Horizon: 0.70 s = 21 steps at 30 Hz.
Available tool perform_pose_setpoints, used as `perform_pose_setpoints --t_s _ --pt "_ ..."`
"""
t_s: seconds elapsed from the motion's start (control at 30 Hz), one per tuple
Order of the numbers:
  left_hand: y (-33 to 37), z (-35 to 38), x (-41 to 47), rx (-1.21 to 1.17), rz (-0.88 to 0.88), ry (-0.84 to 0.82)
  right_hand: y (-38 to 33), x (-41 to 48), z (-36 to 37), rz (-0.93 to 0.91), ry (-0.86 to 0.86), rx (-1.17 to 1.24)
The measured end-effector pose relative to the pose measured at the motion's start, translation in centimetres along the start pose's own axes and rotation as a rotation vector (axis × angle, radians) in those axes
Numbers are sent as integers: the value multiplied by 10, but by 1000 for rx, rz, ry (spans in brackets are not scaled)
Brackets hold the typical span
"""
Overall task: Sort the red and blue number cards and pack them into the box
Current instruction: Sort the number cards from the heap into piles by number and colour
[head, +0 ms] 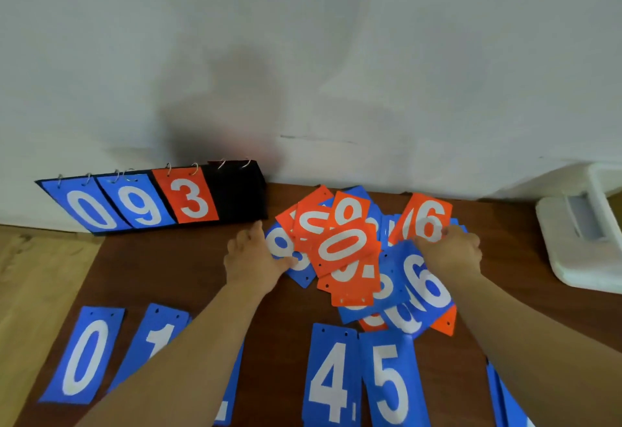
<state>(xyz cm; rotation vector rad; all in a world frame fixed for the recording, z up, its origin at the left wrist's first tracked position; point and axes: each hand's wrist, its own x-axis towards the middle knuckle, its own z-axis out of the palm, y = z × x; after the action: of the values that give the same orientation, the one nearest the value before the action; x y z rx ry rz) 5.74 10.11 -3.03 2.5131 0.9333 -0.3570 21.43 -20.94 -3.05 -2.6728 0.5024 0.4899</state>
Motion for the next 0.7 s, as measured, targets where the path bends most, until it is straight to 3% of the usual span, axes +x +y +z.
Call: perform_pose_setpoints --t_s 0.13,0.27,0.47,0.7 --pt "2 8 19 10 -5 1 -14 21 9 80 9 -71" --pt "1 14 27 -71 -23 -20 -18 34 8 154 -25 16" --pt "5 12 22 -132 -60 -53 -4 27 5 34 31 235" --pt "4 19 4 -199 -86 72 23 16 -14 0 149 146"
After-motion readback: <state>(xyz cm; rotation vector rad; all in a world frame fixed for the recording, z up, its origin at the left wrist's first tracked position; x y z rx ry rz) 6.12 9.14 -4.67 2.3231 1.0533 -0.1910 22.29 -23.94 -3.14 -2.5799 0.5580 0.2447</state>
